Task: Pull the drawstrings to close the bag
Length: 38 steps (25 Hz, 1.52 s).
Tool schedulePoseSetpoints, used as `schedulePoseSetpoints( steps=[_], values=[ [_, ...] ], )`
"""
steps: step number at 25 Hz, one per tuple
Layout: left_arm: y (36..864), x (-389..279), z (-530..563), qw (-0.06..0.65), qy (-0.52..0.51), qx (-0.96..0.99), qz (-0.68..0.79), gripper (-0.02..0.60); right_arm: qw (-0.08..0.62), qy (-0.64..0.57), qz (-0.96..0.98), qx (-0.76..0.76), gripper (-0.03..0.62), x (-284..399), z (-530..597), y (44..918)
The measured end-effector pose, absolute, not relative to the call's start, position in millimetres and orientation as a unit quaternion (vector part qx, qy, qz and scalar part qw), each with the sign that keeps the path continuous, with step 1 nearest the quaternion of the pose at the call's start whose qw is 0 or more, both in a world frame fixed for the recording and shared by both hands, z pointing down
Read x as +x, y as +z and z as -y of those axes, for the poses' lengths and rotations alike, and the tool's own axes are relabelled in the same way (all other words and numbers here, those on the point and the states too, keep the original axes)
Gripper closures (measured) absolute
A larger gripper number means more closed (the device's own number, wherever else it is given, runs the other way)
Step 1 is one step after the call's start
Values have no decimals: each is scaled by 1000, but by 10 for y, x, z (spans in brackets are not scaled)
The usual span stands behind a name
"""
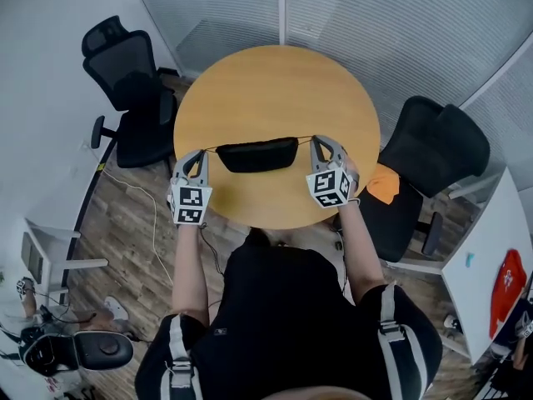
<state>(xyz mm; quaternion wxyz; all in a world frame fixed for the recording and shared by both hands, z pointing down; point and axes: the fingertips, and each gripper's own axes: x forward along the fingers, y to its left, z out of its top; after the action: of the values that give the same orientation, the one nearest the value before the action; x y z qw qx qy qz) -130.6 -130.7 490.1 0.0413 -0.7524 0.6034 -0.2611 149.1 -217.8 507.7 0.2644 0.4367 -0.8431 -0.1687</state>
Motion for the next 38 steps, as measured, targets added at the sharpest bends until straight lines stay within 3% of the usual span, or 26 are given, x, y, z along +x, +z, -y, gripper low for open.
schedulePoseSetpoints(
  steps=[38],
  values=[
    [5073,-2631,1967,29,-210,-787,-579,566,291,-154,784,526,537,862,2366,5059]
  ],
)
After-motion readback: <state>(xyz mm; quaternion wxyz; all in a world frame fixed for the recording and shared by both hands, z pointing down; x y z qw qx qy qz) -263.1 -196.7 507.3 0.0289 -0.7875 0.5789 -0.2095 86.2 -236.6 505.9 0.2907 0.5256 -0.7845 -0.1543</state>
